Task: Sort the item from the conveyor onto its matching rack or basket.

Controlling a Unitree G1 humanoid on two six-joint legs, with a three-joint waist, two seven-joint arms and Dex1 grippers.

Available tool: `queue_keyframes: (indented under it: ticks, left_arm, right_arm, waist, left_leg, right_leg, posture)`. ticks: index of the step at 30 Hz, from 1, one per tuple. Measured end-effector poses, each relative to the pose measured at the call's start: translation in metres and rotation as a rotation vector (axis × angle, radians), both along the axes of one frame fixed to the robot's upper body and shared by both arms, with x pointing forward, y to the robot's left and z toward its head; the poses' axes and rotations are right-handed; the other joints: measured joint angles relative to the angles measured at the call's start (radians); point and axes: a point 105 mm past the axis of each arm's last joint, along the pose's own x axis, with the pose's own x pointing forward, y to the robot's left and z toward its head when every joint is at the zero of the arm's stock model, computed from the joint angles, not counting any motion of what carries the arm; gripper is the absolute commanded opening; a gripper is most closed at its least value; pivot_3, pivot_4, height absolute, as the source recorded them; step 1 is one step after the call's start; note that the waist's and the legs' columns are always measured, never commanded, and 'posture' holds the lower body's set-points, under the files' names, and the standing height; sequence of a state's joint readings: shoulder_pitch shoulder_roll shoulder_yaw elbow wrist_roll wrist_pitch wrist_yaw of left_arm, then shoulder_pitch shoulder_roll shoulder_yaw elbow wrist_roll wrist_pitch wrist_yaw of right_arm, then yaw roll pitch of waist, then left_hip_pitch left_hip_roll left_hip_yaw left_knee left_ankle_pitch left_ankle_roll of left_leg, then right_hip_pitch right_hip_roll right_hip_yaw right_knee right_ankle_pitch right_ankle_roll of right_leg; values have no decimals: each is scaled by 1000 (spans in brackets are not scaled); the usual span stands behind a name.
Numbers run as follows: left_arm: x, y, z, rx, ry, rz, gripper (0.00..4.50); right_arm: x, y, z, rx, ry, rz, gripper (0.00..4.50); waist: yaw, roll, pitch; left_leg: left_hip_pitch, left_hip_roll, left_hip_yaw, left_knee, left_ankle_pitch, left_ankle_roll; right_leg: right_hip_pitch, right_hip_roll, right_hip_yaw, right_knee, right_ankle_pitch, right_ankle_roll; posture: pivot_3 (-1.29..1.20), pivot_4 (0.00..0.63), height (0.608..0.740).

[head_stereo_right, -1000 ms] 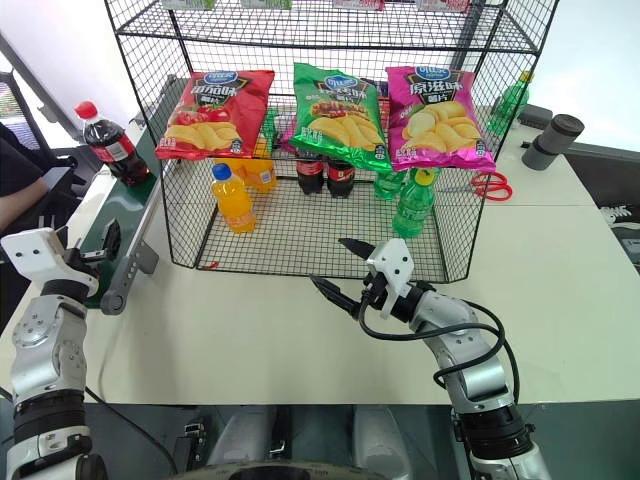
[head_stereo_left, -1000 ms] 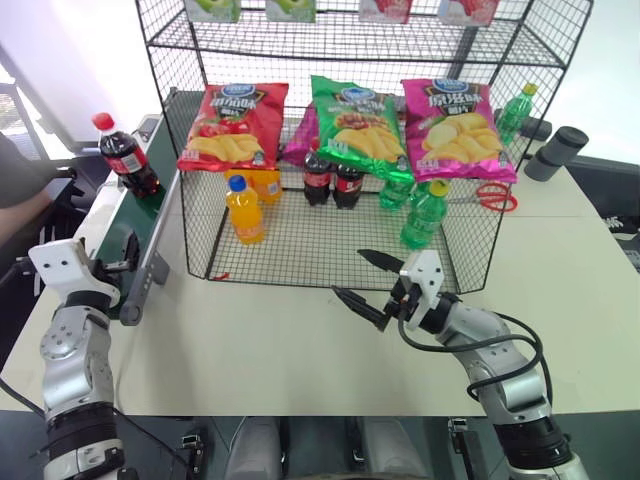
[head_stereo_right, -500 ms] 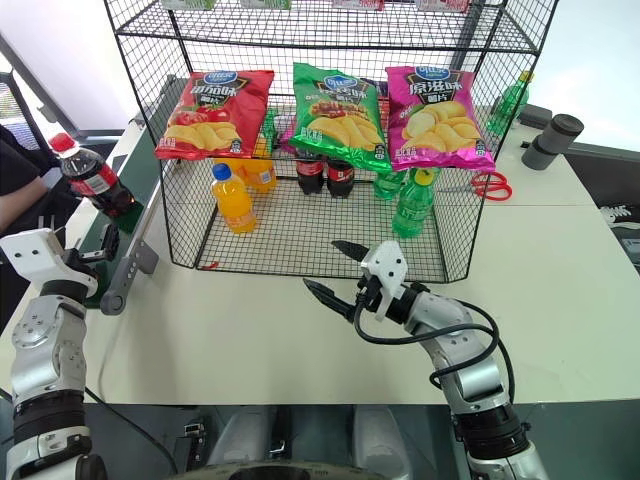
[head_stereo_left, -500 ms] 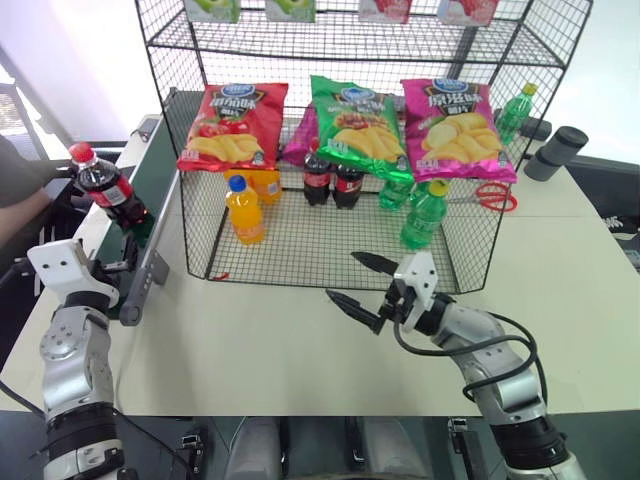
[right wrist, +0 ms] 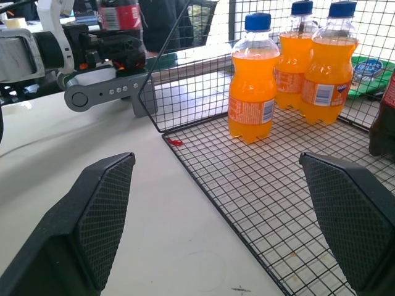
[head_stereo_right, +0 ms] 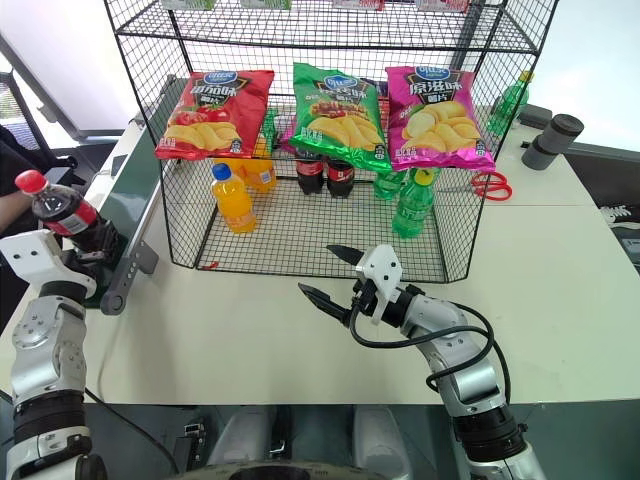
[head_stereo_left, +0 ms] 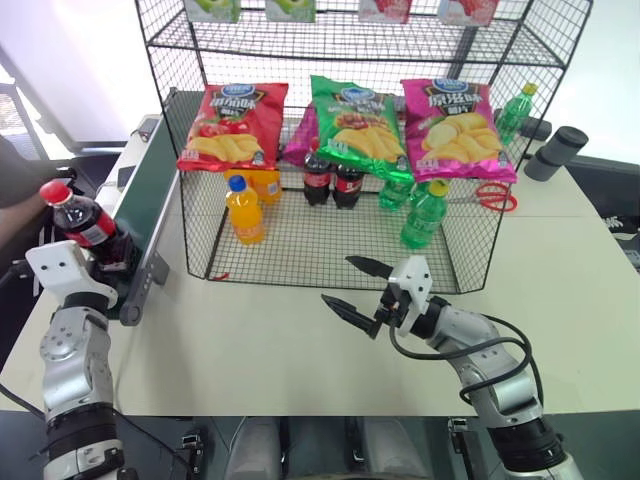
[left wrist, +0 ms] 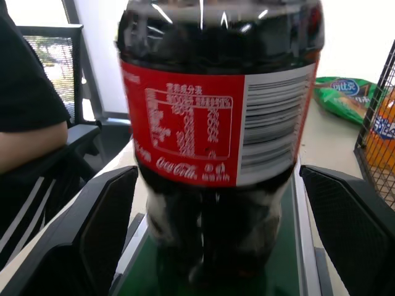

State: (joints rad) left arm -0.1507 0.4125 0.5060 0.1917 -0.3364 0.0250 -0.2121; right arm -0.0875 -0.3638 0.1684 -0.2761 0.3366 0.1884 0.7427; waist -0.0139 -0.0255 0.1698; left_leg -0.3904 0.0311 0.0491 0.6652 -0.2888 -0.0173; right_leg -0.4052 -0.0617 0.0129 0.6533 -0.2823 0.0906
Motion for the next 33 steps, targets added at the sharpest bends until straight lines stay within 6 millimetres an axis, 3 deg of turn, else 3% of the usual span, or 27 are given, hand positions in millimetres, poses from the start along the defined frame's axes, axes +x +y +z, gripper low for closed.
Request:
queue_keyframes:
  ticks: [3, 10, 14, 18, 20, 23, 27, 33]
  left_arm:
    - [-2, 3, 0, 0, -4, 9, 2888]
    - [-6, 5, 3, -7, -12, -24, 2855]
    - [-3, -10, 31, -9, -79, -156, 2855]
    - [-10, -51, 74, 34, -162, -442, 2855]
    - [-16, -81, 82, 53, -147, -612, 2855]
    - [-22, -119, 72, 88, -45, -813, 2855]
    - [-29, -165, 42, 112, 98, -1040, 2855]
    - [-28, -240, 27, 157, 99, -1305, 2855]
  right_arm:
    - [0, 0, 0, 0, 0, 1, 4500]
    - [0, 1, 0, -1, 1, 3, 4500]
    - [4, 4, 9, 22, 9, 23, 4500]
    - [-1, 7, 22, 47, 21, 78, 4500]
    - [-4, 8, 25, 40, 27, 112, 4500]
    - [-6, 9, 33, 55, 33, 143, 4500]
    - [-8, 14, 48, 83, 27, 182, 4500]
    - [-6, 22, 57, 111, 28, 187, 4500]
  waist:
    - [0, 0, 0]
    - [0, -1, 1]
    - [0, -4, 1]
    - [-3, -4, 1]
    - [-4, -3, 1]
    - [-5, -2, 2]
    - [-6, -1, 2]
    - [2, -1, 2]
  left_leg:
    - [0, 0, 0, 0, 0, 0]
    - [0, 0, 0, 0, 0, 0]
    - [-2, 0, -1, 0, 0, 0]
    - [-2, 0, -1, -2, 0, -1]
    - [-2, 0, -1, -3, 0, -1]
    - [-2, 0, -1, -3, 0, -1]
    - [-2, 0, -1, -3, 0, -1]
    - [-4, -1, 0, -3, 0, 0]
  right_leg:
    - [0, 0, 0, 0, 0, 0]
    - [-1, 0, 0, 0, 0, 0]
    - [-1, -1, 0, -1, 0, 0]
    - [-1, -2, 0, -5, 0, -1]
    - [-1, -3, 0, -6, 0, -1]
    - [-1, -3, 0, -5, -2, -4]
    - [-2, -3, 0, -5, -2, -4]
    - [-2, -2, 0, -5, 0, -1]
  posture:
    - [0, 150, 740]
    - [0, 150, 740]
    - [0, 150, 740]
    - [0, 150, 740]
    - [0, 150, 740]
    - [0, 150, 740]
    - [0, 150, 740]
    - [0, 150, 740]
